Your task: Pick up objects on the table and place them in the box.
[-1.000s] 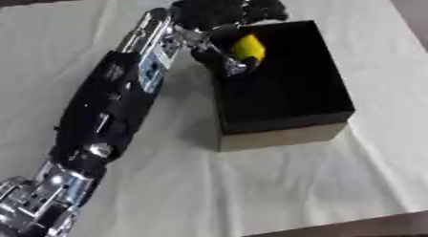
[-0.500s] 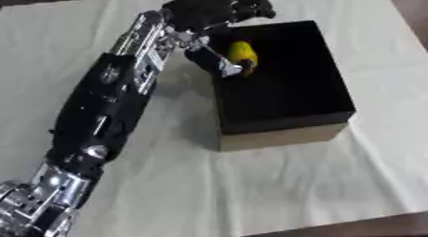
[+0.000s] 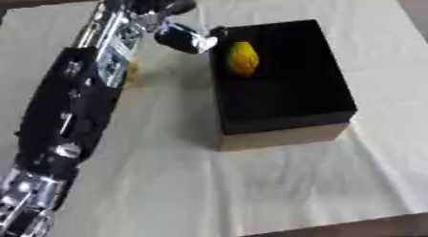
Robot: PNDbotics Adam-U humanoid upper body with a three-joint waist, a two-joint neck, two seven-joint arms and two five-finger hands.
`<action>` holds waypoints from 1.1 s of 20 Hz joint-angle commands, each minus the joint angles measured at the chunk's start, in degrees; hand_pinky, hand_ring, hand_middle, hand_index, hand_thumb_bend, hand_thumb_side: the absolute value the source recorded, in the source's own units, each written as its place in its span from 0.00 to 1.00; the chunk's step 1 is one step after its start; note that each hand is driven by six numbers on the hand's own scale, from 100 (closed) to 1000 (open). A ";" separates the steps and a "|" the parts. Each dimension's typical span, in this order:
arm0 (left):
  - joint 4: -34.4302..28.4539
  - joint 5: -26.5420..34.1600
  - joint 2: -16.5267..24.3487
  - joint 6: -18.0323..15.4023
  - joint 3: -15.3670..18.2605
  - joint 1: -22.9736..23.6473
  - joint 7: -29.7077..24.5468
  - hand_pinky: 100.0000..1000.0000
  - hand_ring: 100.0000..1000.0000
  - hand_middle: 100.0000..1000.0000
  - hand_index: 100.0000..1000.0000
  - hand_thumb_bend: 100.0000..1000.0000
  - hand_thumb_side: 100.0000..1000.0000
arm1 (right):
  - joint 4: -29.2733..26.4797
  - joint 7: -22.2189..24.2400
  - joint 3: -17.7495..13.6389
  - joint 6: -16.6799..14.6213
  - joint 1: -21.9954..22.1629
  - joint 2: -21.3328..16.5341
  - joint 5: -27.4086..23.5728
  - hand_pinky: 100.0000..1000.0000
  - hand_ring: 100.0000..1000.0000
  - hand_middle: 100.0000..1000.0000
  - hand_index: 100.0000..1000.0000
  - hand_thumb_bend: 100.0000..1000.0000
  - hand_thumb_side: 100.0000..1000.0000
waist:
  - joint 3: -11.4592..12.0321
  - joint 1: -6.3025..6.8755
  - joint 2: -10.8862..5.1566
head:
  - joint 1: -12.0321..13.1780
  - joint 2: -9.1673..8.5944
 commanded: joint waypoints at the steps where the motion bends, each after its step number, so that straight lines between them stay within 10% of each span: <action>1: -1.53 2.47 5.50 1.75 2.15 0.38 -1.05 0.92 0.92 0.84 0.93 0.13 0.29 | -0.92 -1.03 -1.52 -0.55 0.70 -1.98 1.33 0.94 0.92 0.54 0.86 0.00 0.11 | 0.62 -0.01 -1.46 | -2.03 0.64; 12: 1.96 11.66 20.38 -0.67 3.86 6.85 -9.58 0.94 0.93 0.84 0.94 0.21 0.35 | -0.92 -3.23 -1.15 -0.65 1.26 -2.11 4.80 0.94 0.93 0.54 0.86 0.00 0.15 | 3.05 0.12 -1.11 | -3.29 0.31; 22: 9.01 20.28 22.09 -0.36 2.14 5.23 -18.27 0.94 0.93 0.82 0.92 0.28 0.60 | -0.92 -2.87 -0.53 0.37 1.13 -1.66 5.65 0.95 0.93 0.53 0.86 0.00 0.20 | 2.53 0.31 -0.91 | -2.46 0.44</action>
